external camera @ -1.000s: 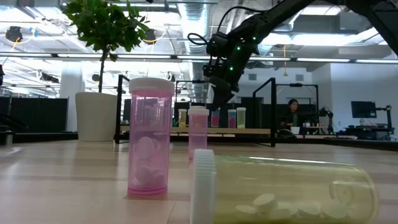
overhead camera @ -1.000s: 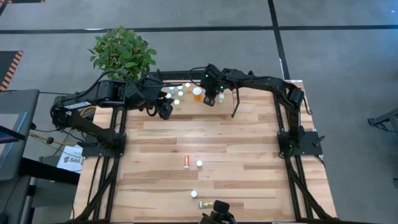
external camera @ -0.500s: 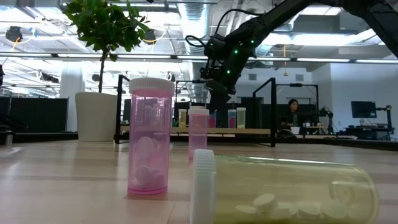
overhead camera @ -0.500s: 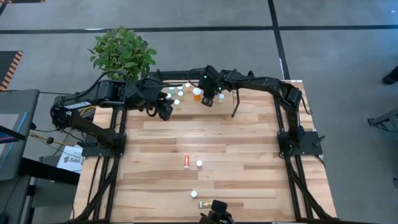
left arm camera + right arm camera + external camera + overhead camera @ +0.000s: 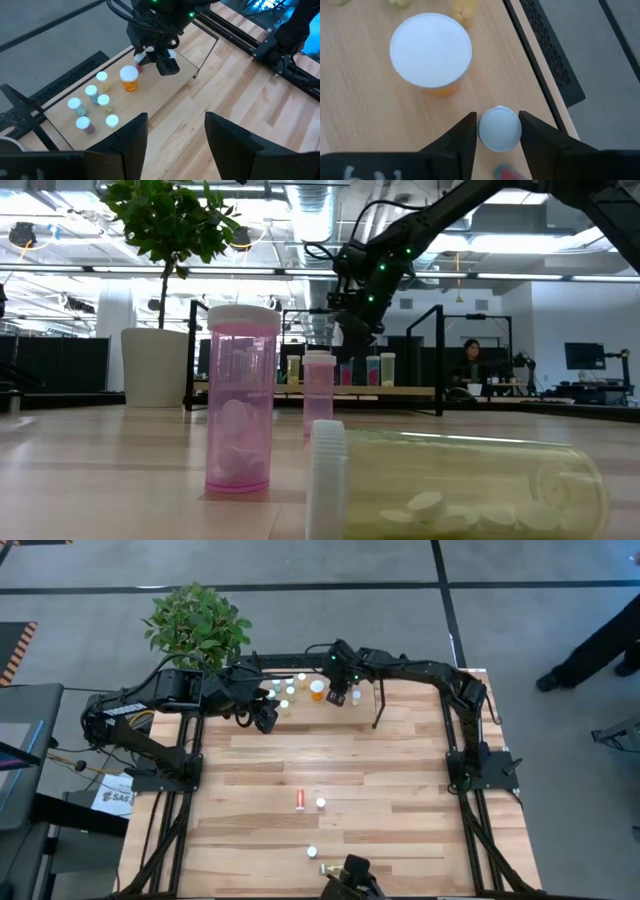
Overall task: Pick and place medicine bottles onto shelf by color
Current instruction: Put the pink pill bottle on the shelf
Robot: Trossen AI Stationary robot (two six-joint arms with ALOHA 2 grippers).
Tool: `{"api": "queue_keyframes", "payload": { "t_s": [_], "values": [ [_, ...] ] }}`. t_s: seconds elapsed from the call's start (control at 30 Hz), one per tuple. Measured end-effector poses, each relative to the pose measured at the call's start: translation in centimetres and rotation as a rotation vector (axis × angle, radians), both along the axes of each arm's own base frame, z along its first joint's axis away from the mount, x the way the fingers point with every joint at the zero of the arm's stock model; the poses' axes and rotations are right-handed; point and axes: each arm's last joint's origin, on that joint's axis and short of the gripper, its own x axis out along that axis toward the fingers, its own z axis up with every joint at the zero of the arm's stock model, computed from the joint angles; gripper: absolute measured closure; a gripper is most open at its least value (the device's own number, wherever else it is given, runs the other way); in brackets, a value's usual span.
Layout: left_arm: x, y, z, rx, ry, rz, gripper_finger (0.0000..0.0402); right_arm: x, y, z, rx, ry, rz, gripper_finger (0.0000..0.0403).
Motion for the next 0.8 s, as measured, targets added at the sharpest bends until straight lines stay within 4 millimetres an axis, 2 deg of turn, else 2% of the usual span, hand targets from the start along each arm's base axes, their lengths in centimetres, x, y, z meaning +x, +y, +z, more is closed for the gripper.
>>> {"api": "queue_keyframes", "payload": {
  "t_s": [0.23, 0.3, 0.57, 0.8],
  "values": [
    [0.0, 0.0, 0.0, 0.0, 0.0, 0.0, 0.0219, 0.0, 0.0, 0.1, -0.005, 0.003, 0.007, 0.0199],
    [0.0, 0.0, 0.0, 0.0, 0.0, 0.0, 0.0219, 0.0, -0.1, 0.7, -0.003, 0.004, 0.003, 0.0189],
    [0.0, 0.0, 0.0, -0.012, -0.007, 0.009, 0.0219, 0.6, -0.6, 6.4, -0.033, -0.055, -0.008, 0.0175],
    [0.0, -0.1, 0.0, -0.036, -0.01, -0.007, 0.0219, -0.1, 0.5, 11.3, 0.028, -0.058, -0.065, 0.0179]
  ]
}}
